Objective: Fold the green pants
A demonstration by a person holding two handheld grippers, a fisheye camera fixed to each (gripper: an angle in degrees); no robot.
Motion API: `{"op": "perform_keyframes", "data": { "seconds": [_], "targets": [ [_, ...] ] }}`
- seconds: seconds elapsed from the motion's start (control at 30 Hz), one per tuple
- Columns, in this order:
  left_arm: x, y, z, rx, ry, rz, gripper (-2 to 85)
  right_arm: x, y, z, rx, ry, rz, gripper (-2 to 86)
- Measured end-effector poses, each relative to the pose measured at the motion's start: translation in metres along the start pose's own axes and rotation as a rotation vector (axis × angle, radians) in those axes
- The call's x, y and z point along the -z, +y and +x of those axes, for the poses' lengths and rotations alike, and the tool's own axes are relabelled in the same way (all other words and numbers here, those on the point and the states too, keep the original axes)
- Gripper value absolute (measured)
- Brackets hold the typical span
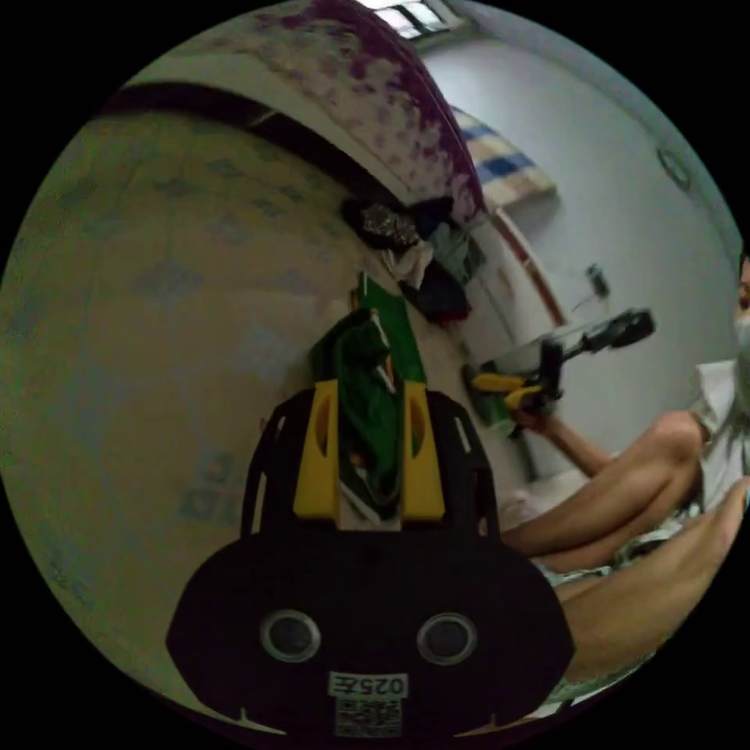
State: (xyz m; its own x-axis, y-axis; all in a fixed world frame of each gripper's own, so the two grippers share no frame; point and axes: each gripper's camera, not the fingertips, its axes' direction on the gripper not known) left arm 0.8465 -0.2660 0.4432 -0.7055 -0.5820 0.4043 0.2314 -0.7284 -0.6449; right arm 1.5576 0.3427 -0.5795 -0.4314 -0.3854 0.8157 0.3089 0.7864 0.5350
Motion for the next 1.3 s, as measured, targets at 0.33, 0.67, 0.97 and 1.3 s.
{"op": "perform_keyframes", "data": {
  "seconds": [0.33,0.67,0.97,1.3],
  "targets": [
    [-0.116,-0.067,0.048,0.005,-0.070,-0.290,12.2,-0.204,-0.078,0.019,0.189,0.068,-0.360,16.1],
    [-0.239,-0.043,0.091,0.243,0.057,-0.212,4.8,-0.298,-0.056,-0.024,0.144,0.003,-0.395,5.8],
    [-0.244,-0.077,0.236,-0.126,0.049,0.189,11.6,-0.211,-0.049,-0.213,0.501,-0.210,-0.125,3.5],
    [-0.319,-0.063,0.479,-0.493,-0.343,0.476,16.1,-0.140,-0.023,-0.488,0.911,-0.031,-0.075,3.6]
  ]
}}
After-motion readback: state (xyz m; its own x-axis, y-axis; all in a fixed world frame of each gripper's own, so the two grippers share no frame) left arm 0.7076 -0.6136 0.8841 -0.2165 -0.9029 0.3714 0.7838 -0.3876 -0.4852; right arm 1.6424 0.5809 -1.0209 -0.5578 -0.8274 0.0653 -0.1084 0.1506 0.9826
